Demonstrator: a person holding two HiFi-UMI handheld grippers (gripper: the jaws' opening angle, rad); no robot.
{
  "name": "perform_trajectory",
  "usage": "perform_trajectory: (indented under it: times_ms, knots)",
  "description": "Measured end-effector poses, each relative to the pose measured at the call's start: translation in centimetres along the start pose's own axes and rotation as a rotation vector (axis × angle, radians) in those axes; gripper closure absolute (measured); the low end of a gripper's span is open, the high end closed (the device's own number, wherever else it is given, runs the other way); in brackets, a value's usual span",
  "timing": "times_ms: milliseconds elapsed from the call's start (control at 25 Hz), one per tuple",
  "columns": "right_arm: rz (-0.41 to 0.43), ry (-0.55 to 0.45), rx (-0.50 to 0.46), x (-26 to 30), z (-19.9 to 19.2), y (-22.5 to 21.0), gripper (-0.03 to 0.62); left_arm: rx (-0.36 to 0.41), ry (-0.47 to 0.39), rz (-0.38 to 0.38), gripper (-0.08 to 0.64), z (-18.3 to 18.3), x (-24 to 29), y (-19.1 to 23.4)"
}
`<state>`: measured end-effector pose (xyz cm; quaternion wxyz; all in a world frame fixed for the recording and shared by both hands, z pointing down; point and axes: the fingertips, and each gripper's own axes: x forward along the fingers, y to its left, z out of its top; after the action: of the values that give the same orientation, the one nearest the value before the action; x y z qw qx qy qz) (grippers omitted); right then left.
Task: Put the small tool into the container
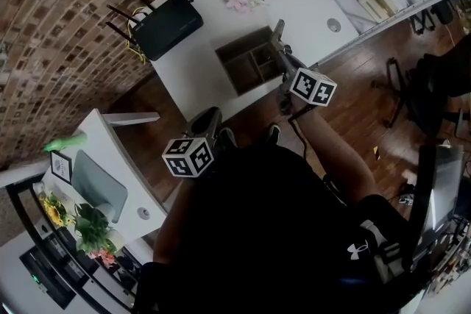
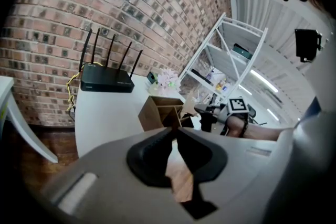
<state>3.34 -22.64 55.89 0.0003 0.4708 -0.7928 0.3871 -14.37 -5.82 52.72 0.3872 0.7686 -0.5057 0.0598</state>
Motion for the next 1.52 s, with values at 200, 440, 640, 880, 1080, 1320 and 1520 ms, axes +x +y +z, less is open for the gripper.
perform_trajectory:
  times_ms: [200,440,640,880,1080,1320,1520]
  knots:
    - [-0.028,0.043,0.02,0.2,-1.3,-0.1,0.578,-0.005,0.001,-0.003,0.531,-0.1,0.0,0.3]
    - [-0.012,0.123,-0.197,0.4,-3.0,0.6,0.577,-0.005,0.003,-0.007,0.532,-0.1,-0.1,0.6]
    - [0.031,0.22,-0.423,0.5,-4.8,1.3,0.549,-0.001,0.009,-0.017,0.534,-0.2,0.0,0.3]
    - [0.029,0.228,-0.43,0.2,-5.2,1.3,0.468,-0.001,0.015,-0.02,0.534,-0.4,0.3,-0.1]
    - [0.012,0.219,-0.467,0.1,-4.6,0.9,0.47,0.001,0.018,-0.017,0.534,-0.5,0.4,-0.3]
    - [0.031,0.248,-0.652,0.2,-4.0,0.9,0.574,-0.002,0.017,-0.012,0.534,-0.6,0.5,-0.4]
    - [0.134,0.3,-0.929,0.1,-4.1,2.2,0.577,-0.008,0.017,-0.003,0.541,-0.7,0.5,-0.3]
